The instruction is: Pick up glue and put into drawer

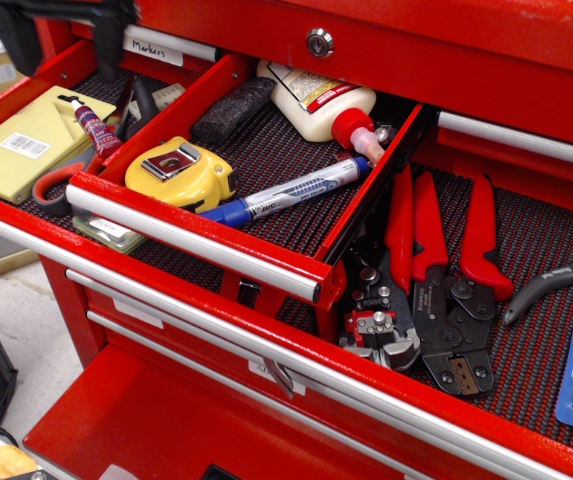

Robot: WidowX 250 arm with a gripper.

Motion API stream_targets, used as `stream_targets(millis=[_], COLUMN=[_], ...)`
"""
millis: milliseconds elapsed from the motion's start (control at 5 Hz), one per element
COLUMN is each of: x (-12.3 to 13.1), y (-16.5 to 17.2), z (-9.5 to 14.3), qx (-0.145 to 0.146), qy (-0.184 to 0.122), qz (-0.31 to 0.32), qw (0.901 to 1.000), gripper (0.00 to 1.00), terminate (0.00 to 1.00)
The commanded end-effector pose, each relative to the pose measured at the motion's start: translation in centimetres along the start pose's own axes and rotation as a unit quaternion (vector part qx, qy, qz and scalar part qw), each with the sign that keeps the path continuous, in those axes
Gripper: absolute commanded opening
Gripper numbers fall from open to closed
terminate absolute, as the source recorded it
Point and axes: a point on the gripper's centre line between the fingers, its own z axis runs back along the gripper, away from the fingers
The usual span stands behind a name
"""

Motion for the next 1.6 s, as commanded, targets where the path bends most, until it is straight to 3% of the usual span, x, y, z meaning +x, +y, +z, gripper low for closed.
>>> stream_targets(millis=[0,200,400,1000,1200,1400], x=[3.6,4.5,5.9,5.8,5.5,5.2], y=[-0.2,0.3,1.3,2.6,2.2,2.0], z=[-1.4,-3.5,-5.3,-8.6,-8.8,-6.1], qx=[0.022,0.024,0.006,-0.025,-0.036,-0.017], qy=[-0.083,-0.1,-0.1,-0.067,-0.055,-0.034], qz=[0.05,0.075,0.068,0.092,0.088,0.073], qw=[0.9951,0.9918,0.9926,0.9932,0.9939,0.9966], gripper=[1.0,1.0,1.0,1.0,0.0,0.0], terminate=[0.0,0.0,0.0,0.0,0.0,0.0])
